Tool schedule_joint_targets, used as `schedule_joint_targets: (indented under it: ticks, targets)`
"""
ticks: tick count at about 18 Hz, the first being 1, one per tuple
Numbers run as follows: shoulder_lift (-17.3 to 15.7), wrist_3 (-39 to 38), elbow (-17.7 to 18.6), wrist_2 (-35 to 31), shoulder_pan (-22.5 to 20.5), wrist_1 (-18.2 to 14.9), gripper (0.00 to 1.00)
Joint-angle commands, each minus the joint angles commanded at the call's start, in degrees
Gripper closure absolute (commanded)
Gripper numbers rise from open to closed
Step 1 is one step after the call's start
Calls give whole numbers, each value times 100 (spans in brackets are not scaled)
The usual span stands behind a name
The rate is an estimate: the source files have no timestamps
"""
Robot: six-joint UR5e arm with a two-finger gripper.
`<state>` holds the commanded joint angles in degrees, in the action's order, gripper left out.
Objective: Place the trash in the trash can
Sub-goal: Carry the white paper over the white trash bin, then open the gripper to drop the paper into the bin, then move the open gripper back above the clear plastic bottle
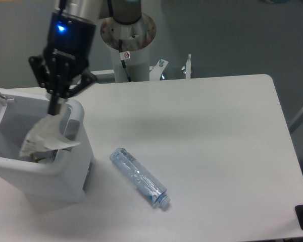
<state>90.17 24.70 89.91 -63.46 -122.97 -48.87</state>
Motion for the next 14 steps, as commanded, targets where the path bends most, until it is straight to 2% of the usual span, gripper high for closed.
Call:
schedule_joint_targets:
  ticks: [3,4,8,11,14]
  targets:
    - [26,0,44,-9,88,0,100]
    - [35,8,96,-9,106,0,97]
    - [0,79,334,-18,159,35,44]
    - [18,123,326,-35,159,53,2]
    - [97,105,247,-35,45,61,0]
